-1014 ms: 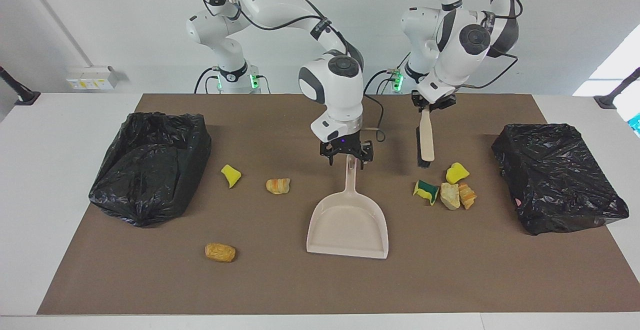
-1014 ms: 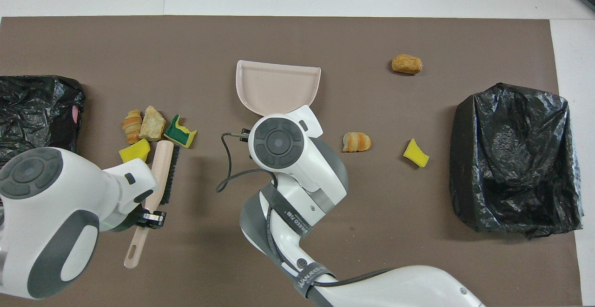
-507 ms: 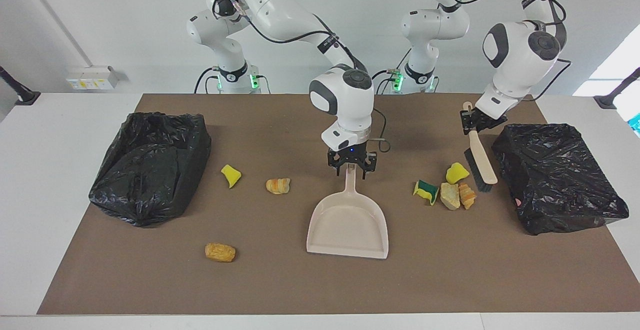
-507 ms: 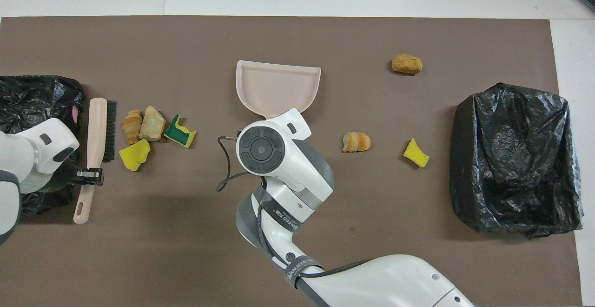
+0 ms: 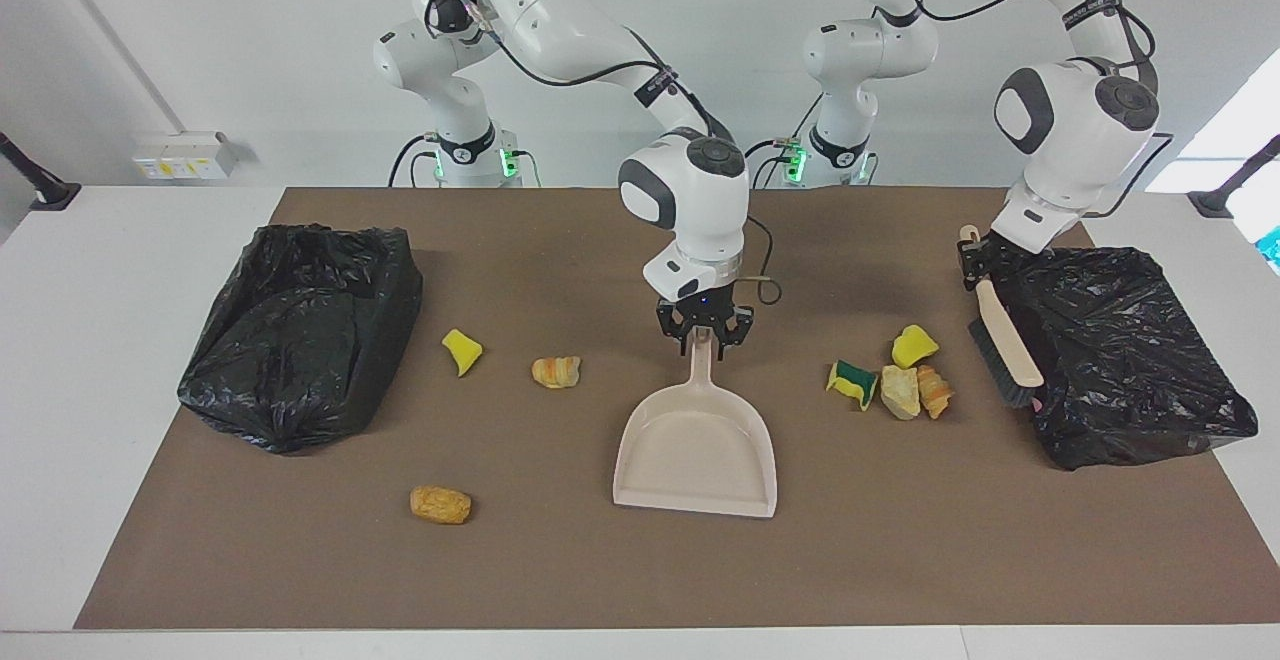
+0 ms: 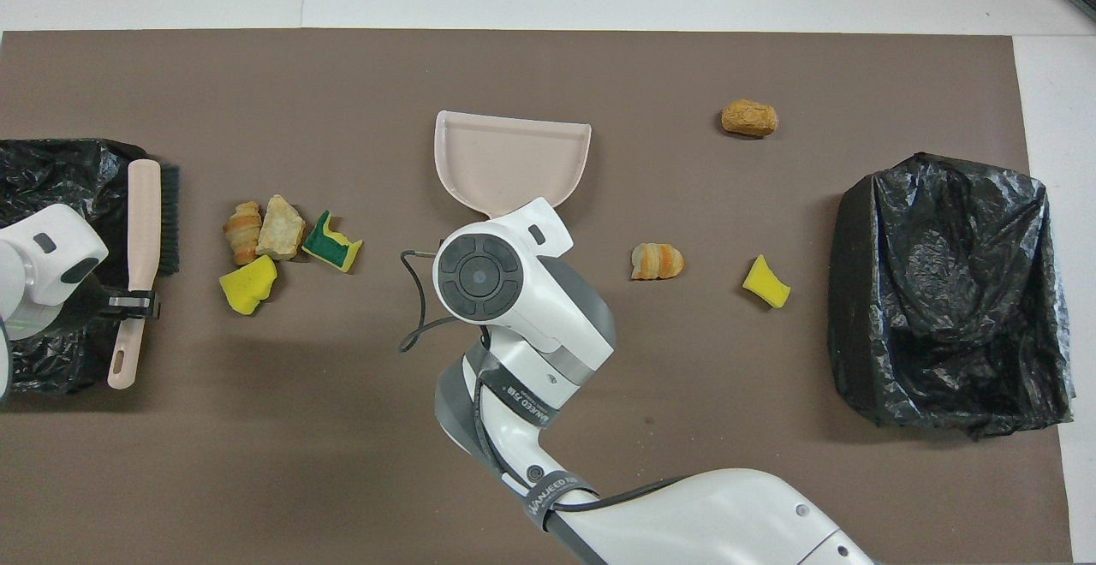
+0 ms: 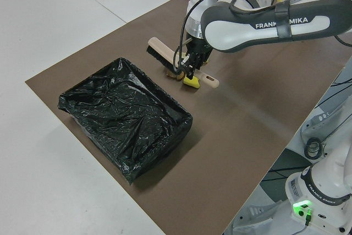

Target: Sweep and dump trash in bin

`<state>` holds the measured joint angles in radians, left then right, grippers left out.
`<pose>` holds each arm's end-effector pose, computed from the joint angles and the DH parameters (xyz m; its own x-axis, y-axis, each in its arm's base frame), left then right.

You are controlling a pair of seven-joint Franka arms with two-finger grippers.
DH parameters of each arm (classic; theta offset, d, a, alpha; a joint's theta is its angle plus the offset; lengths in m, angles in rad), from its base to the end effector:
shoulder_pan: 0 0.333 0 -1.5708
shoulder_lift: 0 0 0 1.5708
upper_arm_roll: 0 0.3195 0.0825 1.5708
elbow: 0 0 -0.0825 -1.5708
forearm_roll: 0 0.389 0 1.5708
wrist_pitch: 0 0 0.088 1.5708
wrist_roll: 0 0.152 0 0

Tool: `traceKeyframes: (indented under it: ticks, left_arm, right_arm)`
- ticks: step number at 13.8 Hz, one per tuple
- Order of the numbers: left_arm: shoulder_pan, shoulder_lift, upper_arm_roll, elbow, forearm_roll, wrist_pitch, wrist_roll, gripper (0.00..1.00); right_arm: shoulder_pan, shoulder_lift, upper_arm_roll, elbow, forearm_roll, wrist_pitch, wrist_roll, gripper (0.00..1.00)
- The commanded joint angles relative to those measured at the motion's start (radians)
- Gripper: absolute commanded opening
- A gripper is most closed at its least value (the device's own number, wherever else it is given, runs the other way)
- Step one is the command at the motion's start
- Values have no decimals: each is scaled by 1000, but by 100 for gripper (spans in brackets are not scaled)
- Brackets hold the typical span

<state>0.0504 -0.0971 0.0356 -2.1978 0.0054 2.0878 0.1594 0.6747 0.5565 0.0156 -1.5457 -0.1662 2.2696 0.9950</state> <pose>0.5126 0.0448 0.3804 0.9970 -0.0762 -0.0130 -0.0762 -0.9971 0.0009 0.5689 0.4551 0.3002 0.9567 -0.2116 0.1999 -0.2034 -0.9772 -0.0609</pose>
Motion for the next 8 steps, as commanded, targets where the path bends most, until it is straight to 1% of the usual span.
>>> traceKeyframes:
  ticks: [1,2,3,4,7,8]
  left_arm:
    - [17,83,-11,35,15,53,5,0]
    - [31,95,-11,35,16,64,5,0]
    - [31,97,-13,29,16,49,5,0]
    - [31,94,-11,14,16,43,3,0]
    - [45,103,-11,10,18,47,6,0]
    - [46,112,-11,10,18,49,5,0]
  right_arm:
    - [-6,-1,3,18,-30,-19,-2,40]
    - [-4,0,4,16,-32,-18,-15,22]
    - [-6,0,4,16,-33,-16,-27,2]
    - [-6,-1,4,16,-24,-9,-33,0]
    - [-49,-41,6,4,31,-18,-45,0]
    - [-47,-55,6,3,34,-19,-48,0]
